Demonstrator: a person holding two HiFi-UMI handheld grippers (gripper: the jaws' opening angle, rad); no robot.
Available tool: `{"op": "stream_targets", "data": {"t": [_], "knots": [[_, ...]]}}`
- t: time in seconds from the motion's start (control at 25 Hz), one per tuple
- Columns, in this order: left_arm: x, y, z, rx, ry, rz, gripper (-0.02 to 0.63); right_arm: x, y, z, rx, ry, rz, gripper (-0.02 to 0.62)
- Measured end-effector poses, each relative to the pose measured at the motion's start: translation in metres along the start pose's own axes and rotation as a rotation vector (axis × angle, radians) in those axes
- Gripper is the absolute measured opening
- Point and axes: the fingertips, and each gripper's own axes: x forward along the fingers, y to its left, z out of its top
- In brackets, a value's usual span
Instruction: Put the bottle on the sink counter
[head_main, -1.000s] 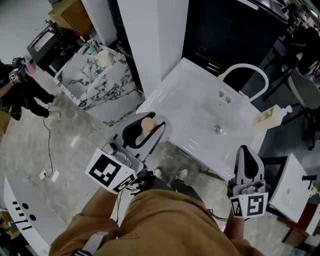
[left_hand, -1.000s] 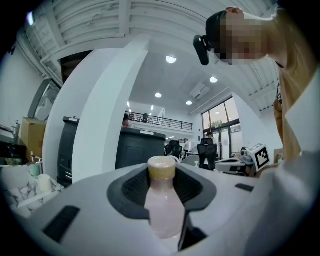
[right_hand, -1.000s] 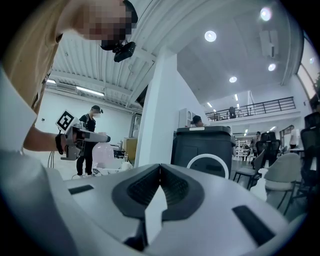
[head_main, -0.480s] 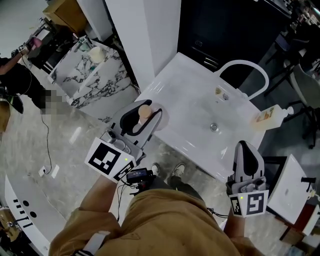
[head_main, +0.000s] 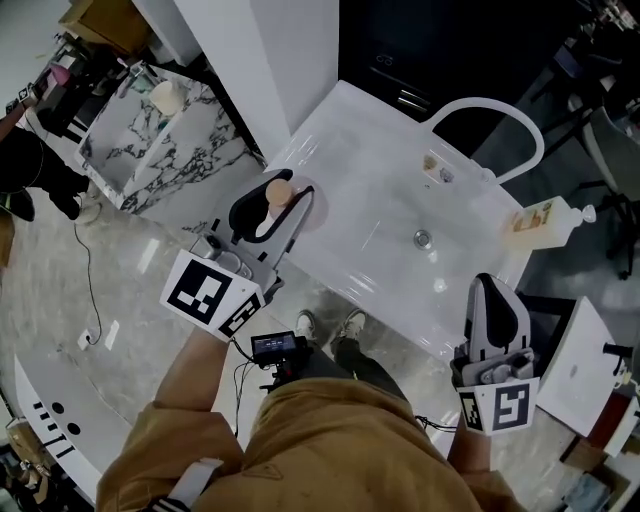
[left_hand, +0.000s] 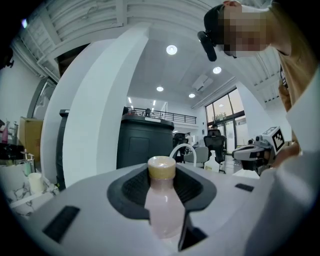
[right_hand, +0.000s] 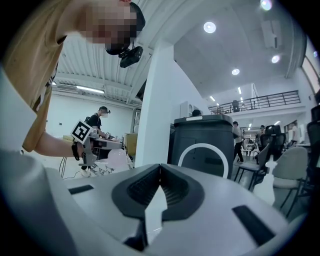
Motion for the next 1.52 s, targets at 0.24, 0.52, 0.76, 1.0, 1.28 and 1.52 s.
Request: {"op": "stream_targets", "data": {"t": [0.24, 0.52, 0.76, 1.0, 1.28, 1.52], "knots": [[0.03, 0.013, -0.019, -0.008, 0.014, 0.0, 0.13, 0.008, -0.016, -0.01, 0.006, 0.023, -0.013, 0.005], [0.064, 0.025, -0.037, 0.013, 0.037, -0.007, 0.13, 0.02, -0.029, -0.016, 0.017, 0.032, -0.021, 0.005], [0.088, 0.031, -0.042, 0.035, 0.041, -0.024, 0.13, 0.032, -0.036, -0.024, 0.03, 0.043, -0.02, 0.005], [0.11, 0.031, -0.05, 0.052, 0.049, -0.059, 0.13, 0.043, -0.039, -0.03, 0.035, 0.042, -0.013, 0.005], [0.135, 0.033, -0.059, 0.06, 0.051, -0.085, 0.13, 0.049, -0.043, -0.037, 0.039, 0.054, -0.018, 0.005], [0.154, 0.033, -0.066, 0.071, 0.052, -0.101, 0.13, 0.049, -0.049, -0.046, 0.045, 0.069, -0.03, 0.005]]}}
